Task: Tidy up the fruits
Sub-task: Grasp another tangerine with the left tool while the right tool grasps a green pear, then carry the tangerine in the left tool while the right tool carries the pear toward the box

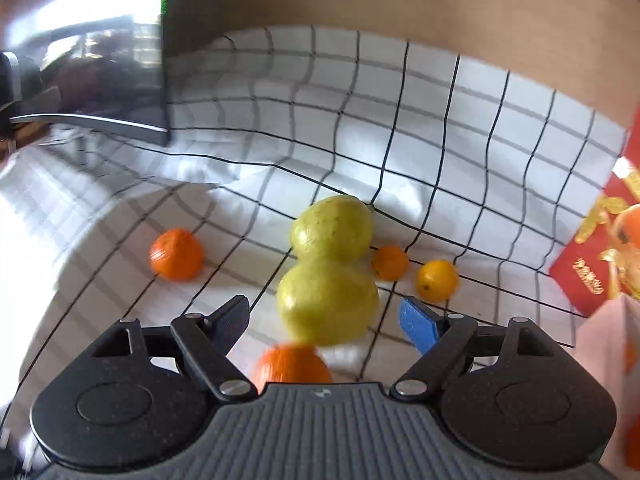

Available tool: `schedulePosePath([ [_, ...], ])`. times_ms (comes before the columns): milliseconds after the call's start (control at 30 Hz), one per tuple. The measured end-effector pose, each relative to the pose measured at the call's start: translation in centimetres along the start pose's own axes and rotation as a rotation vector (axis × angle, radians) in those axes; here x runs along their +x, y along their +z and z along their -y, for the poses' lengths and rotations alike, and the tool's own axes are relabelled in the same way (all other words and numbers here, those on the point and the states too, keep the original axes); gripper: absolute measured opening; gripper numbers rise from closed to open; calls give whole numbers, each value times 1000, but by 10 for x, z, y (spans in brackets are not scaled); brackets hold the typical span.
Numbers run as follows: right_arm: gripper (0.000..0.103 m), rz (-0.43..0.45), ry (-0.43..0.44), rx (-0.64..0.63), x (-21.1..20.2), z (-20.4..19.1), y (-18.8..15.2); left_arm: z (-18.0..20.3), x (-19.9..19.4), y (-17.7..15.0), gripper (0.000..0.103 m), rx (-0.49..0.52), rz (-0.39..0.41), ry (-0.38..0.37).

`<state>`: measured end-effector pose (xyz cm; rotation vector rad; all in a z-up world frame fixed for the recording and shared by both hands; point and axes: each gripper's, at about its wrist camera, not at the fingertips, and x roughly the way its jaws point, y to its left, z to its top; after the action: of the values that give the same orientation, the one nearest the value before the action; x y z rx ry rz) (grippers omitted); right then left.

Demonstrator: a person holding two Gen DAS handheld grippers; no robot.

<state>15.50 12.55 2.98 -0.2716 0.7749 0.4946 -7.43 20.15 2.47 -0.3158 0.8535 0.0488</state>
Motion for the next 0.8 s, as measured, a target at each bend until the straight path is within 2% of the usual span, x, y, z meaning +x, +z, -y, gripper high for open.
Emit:
schedulePosePath([
  [133, 82, -80, -4, 3, 31, -5, 2, -8, -8, -5, 48, -16, 6, 12],
  [167, 78, -91, -4, 4, 35, -7, 1, -11, -10, -5, 48, -24, 9, 14],
  [267, 67, -79, -34, -7, 33, -8, 0, -16, -11, -3, 48, -30, 12, 16],
  [367, 66, -71, -21, 14, 26, 1, -3, -15, -8, -1, 48, -27, 11, 2],
  [600, 66, 16, -48, 7, -37, 23, -24, 12, 11, 4, 48, 34, -14, -60],
  [800, 66, 47, -22, -14, -110, 42, -74, 40, 27, 7, 48, 89, -27, -91],
])
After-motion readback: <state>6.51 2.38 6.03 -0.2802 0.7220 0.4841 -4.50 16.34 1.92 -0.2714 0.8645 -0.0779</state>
